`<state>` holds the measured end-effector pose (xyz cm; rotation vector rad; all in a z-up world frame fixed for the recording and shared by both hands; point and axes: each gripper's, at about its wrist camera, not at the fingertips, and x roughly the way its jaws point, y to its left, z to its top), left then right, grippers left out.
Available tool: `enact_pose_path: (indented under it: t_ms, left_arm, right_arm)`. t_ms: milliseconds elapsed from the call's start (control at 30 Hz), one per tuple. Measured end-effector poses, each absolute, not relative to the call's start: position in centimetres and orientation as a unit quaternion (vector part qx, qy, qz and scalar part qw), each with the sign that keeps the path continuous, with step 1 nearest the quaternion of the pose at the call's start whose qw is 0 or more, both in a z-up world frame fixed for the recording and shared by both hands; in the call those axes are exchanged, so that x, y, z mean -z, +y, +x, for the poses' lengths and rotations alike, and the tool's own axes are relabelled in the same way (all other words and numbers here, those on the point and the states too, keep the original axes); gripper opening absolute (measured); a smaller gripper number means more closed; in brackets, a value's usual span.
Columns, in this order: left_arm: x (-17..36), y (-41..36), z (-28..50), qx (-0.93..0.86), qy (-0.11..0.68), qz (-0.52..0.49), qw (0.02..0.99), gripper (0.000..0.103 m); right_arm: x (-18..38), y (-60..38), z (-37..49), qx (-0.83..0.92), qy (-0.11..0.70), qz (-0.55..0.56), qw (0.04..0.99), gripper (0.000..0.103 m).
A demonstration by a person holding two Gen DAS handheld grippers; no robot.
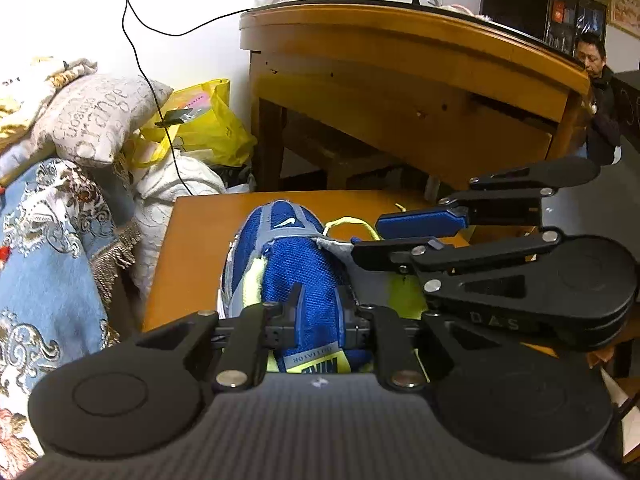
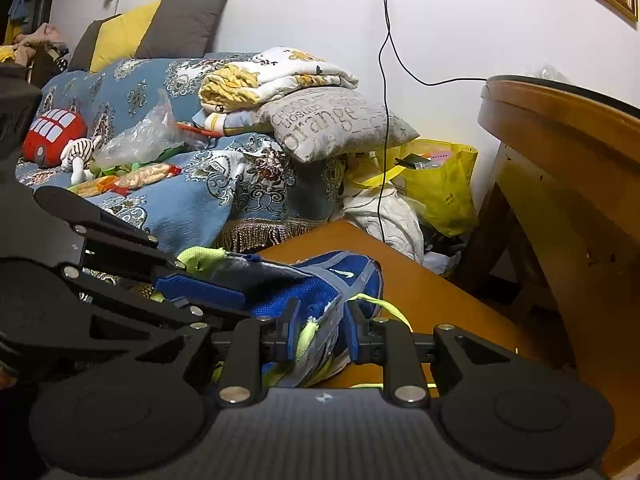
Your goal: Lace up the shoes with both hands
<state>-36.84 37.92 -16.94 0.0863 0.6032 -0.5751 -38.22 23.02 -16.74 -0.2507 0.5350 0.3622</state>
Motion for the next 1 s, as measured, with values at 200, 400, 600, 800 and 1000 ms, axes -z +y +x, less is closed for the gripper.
enact_pose_path:
  t_ms: [200, 400, 600, 800, 1000]
  left_arm:
    - [17.1, 37.7, -36.8, 0.284, 0.292, 0.049, 0.912, 0.017]
    - [17.0, 37.7, -36.9, 0.281, 0.298, 0.062, 0.91, 0.017]
    - [17.0, 37.4, -36.7, 0.277, 0.305, 0.067, 0.909, 0.016]
    - [16.8, 36.5, -36.4, 0.255, 0.318, 0.088, 0.909, 0.014]
    - [16.1, 35.8, -36.0, 0.251, 0.347, 0.091, 0.899, 0.003]
  right_arm:
    - [17.0, 23.2, -37.9, -0.18, 0.268, -0.124, 0.938, 0.024]
    - [17.0, 22.9, -37.8, -0.176, 0.276, -0.118, 0.938, 0.024]
    - [17.4, 23.1, -37.3, -0.175, 0.284, -0.113, 0.936, 0.023]
    - [18.4, 22.5, -36.6, -0.145, 0.278, -0.08, 0.946, 0.022]
    - [20.9, 17.4, -36.1, -0.138, 0.282, 0.118, 0.942, 0.023]
